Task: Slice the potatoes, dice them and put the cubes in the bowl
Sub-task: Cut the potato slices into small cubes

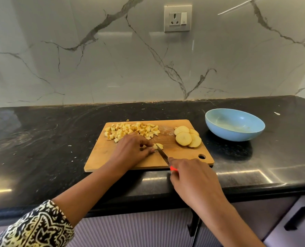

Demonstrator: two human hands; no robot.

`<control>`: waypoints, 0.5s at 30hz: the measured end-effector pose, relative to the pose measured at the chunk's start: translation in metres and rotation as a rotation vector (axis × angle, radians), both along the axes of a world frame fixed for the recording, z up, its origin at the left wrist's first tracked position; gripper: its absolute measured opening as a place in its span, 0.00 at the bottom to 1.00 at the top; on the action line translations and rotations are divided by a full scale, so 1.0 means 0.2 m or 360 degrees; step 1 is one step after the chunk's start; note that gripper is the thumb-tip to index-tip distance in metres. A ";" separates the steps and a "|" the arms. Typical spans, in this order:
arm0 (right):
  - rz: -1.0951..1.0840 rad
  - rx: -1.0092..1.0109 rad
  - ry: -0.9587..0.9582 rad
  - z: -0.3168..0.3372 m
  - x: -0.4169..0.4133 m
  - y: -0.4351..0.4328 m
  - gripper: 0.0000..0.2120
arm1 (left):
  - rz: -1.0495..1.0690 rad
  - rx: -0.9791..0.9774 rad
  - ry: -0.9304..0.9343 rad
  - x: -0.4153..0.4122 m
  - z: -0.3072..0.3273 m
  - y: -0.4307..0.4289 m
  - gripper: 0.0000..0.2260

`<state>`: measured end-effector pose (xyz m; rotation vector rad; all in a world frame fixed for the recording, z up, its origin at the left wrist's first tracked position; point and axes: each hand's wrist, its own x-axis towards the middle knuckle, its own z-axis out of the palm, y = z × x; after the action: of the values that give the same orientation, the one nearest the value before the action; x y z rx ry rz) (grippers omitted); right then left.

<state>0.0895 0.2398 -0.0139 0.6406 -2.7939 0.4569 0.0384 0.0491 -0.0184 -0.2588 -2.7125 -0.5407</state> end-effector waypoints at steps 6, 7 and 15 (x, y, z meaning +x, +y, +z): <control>-0.0022 -0.0151 0.0066 0.02 -0.02 -0.05 0.22 | 0.0030 0.0222 -0.0189 0.02 0.03 -0.06 0.13; -0.0010 -0.0141 0.0057 0.02 -0.02 -0.06 0.22 | 0.0051 0.0202 -0.0169 0.01 0.03 -0.06 0.13; 0.0007 0.0144 -0.0019 0.00 -0.07 -0.13 0.18 | 0.0057 0.0067 -0.0079 -0.02 0.01 -0.07 0.10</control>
<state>0.0758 0.2135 -0.0132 0.6654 -2.8385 0.3381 0.0336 0.0360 -0.0171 -0.1878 -2.7442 -0.6006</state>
